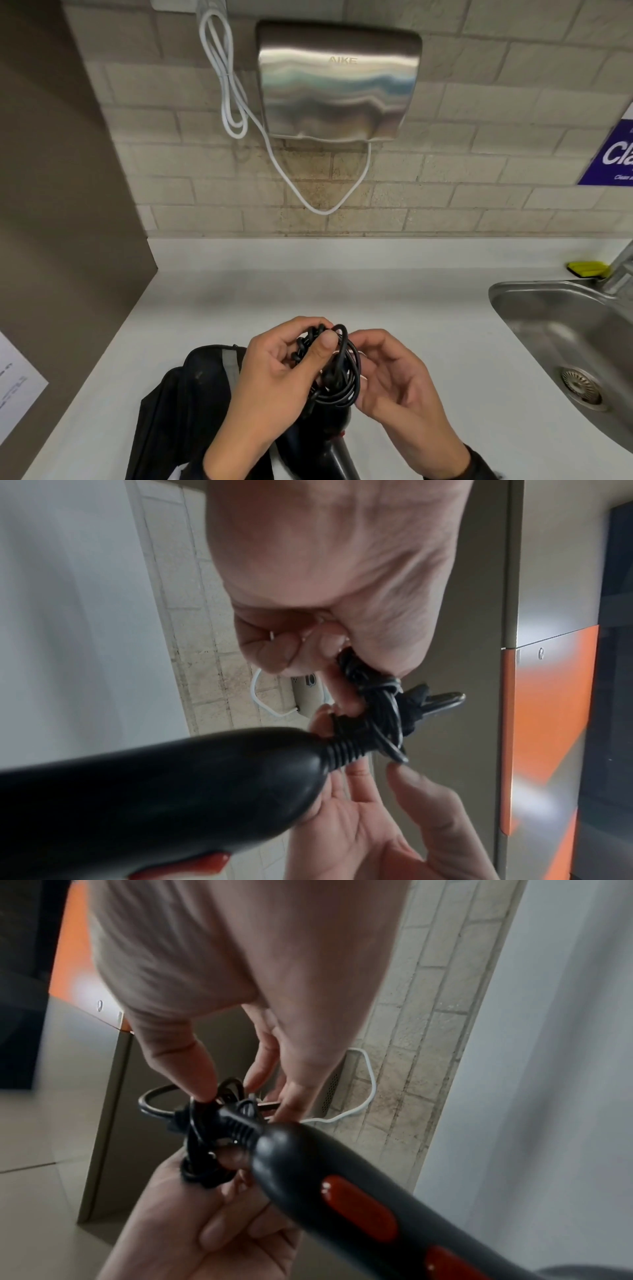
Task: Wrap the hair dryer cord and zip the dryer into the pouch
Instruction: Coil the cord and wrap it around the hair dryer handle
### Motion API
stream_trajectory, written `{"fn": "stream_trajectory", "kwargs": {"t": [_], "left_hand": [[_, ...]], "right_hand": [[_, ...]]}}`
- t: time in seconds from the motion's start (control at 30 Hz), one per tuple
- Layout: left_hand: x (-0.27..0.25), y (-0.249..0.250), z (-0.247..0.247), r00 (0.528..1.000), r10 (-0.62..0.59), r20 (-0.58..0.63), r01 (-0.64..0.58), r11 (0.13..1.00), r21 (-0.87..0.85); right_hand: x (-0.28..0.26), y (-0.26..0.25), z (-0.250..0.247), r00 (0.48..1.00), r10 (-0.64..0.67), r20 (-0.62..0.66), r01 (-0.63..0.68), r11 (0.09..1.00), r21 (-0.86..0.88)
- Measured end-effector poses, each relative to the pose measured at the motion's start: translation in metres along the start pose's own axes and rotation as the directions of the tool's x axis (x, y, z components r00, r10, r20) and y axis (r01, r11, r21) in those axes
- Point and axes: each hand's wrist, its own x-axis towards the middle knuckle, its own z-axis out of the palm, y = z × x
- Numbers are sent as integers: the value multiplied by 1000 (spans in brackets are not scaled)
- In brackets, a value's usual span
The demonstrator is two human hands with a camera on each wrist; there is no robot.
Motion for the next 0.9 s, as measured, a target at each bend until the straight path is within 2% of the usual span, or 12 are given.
{"fn": "stream_trajectory", "kwargs": {"t": [0.1, 0.2, 0.37, 0.47, 0.6, 0.67, 0.73, 0.8, 0.9], "left_hand": [[0, -1, 0, 1000, 1, -23, -1, 1000, 1], [1, -3, 2, 999, 6, -43, -6, 1000, 4], [0, -3, 6, 998, 18, -59, -16, 999, 38], [-1, 1, 8, 998, 46, -52, -43, 998, 50], [-2, 2, 5, 997, 57, -59, -52, 996, 77], [-2, 2, 5, 996, 60, -60, -54, 994, 100], [-2, 1, 5, 996, 53, -72, -44, 993, 109], [-1, 0, 6, 996, 44, -84, -35, 993, 111], [0, -1, 4, 997, 38, -69, -29, 992, 124]], "right_hand": [[-3, -1, 5, 1000, -15, 3, 15, 996, 87], [-5, 1, 13, 999, -51, -10, 51, 998, 47], [-7, 0, 32, 964, -167, -208, 102, 952, -289], [-8, 3, 37, 934, -276, -227, 131, 856, -500], [-10, -1, 40, 910, -317, -268, 59, 738, -672], [-11, -6, 43, 888, -337, -313, 36, 730, -682], [-12, -15, 48, 886, -338, -317, 65, 768, -637], [-12, -26, 51, 913, -313, -261, 114, 810, -575], [-12, -48, 46, 963, -181, -201, 44, 838, -544]]}}
